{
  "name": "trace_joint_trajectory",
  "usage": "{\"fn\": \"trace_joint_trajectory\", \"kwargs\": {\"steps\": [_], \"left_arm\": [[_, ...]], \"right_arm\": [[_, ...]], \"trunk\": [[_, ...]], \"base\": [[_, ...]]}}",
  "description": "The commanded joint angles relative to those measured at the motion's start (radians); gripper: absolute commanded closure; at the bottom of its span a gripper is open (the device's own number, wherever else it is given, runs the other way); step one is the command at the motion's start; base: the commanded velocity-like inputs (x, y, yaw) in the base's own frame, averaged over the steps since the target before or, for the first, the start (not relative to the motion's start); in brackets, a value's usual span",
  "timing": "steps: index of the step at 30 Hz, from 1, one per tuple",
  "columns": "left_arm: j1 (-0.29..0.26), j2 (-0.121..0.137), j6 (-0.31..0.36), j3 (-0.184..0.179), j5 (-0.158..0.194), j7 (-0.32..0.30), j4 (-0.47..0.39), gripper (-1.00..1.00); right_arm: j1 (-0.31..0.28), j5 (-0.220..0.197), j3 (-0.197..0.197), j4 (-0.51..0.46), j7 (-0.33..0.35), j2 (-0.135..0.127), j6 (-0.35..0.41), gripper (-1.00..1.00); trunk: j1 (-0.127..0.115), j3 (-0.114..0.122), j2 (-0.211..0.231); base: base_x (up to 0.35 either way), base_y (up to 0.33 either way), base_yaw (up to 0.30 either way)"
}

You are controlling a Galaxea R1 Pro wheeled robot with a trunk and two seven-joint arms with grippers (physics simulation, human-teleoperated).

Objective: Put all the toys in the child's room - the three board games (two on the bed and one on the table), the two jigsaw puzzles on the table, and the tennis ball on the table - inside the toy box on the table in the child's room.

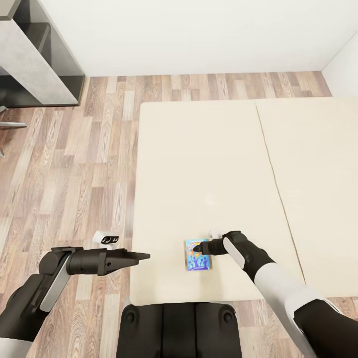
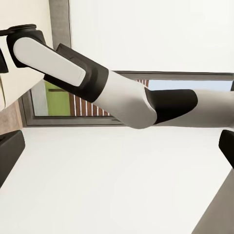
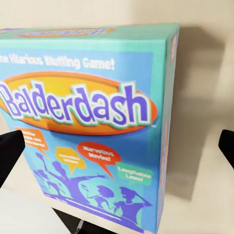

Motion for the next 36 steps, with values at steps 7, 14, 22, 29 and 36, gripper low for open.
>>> {"fn": "trace_joint_trajectory", "kwargs": {"steps": [7, 14, 22, 29, 36], "left_arm": [[-0.001, 0.001, 0.01, -0.002, 0.003, -0.002, 0.0, -1.0], [0.0, 0.001, 0.011, -0.002, 0.003, -0.002, 0.0, -1.0], [0.0, 0.001, 0.011, -0.002, 0.003, -0.002, -0.001, -1.0], [-0.001, 0.001, 0.011, -0.002, 0.003, -0.002, 0.0, -1.0], [-0.001, 0.001, 0.01, -0.002, 0.003, -0.002, 0.0, -1.0]], "right_arm": [[-0.001, 0.006, 0.003, -0.001, 0.006, -0.001, 0.003, -1.0], [-0.001, 0.006, 0.003, -0.001, 0.006, -0.001, 0.003, -1.0], [-0.001, 0.006, 0.003, -0.001, 0.006, -0.001, 0.003, -1.0], [-0.001, 0.006, 0.003, -0.001, 0.006, -0.001, 0.004, -1.0], [-0.001, 0.006, 0.003, -0.001, 0.006, -0.001, 0.004, -1.0]], "trunk": [[0.001, -0.001, -0.002], [0.001, -0.001, -0.002], [0.001, -0.001, -0.002], [0.001, -0.001, -0.002], [0.001, -0.001, -0.002]], "base": [[0.0, 0.026, 0.0], [0.0, 0.104, 0.0], [0.0, 0.095, 0.0], [0.0, 0.097, 0.0], [0.0, 0.074, 0.0]]}}
